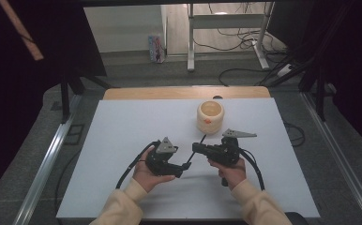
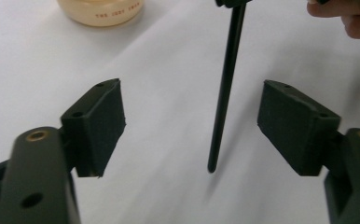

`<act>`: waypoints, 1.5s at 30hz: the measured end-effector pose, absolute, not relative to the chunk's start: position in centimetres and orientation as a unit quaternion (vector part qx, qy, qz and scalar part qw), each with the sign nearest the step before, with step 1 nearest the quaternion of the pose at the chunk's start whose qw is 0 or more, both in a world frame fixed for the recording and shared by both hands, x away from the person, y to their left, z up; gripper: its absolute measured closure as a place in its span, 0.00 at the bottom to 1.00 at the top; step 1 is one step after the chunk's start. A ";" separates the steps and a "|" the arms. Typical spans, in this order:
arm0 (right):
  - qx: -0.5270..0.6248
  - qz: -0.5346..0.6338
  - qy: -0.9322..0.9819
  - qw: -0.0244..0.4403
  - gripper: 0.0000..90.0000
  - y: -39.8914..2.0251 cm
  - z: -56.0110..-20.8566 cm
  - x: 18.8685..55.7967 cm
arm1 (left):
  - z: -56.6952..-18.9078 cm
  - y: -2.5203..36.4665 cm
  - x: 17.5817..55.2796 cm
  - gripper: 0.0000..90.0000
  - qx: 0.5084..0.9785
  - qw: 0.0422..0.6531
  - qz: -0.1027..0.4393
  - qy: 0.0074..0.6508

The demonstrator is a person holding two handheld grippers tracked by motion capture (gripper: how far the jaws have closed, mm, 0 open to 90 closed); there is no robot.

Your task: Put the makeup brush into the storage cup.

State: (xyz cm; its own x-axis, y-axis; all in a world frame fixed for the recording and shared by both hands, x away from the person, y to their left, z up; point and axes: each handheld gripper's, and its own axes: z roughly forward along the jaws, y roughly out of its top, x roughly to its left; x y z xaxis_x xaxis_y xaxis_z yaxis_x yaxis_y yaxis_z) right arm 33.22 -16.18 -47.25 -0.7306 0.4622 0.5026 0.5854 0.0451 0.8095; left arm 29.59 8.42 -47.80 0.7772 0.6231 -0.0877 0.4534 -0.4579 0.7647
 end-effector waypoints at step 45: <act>-0.357 -0.583 -0.729 0.028 0.94 -18.1 -46.5 32.7 | -49.8 20.5 24.5 0.20 0.838 0.325 0.147 0.413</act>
State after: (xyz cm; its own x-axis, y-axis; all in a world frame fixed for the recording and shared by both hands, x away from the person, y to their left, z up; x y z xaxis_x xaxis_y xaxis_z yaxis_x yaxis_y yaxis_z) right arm 32.74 -18.11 -46.49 -0.7431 0.4882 0.4576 0.5537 0.0647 0.8302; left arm 24.48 20.47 -49.82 0.6153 0.7880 -0.0228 0.5967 -0.4467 0.6667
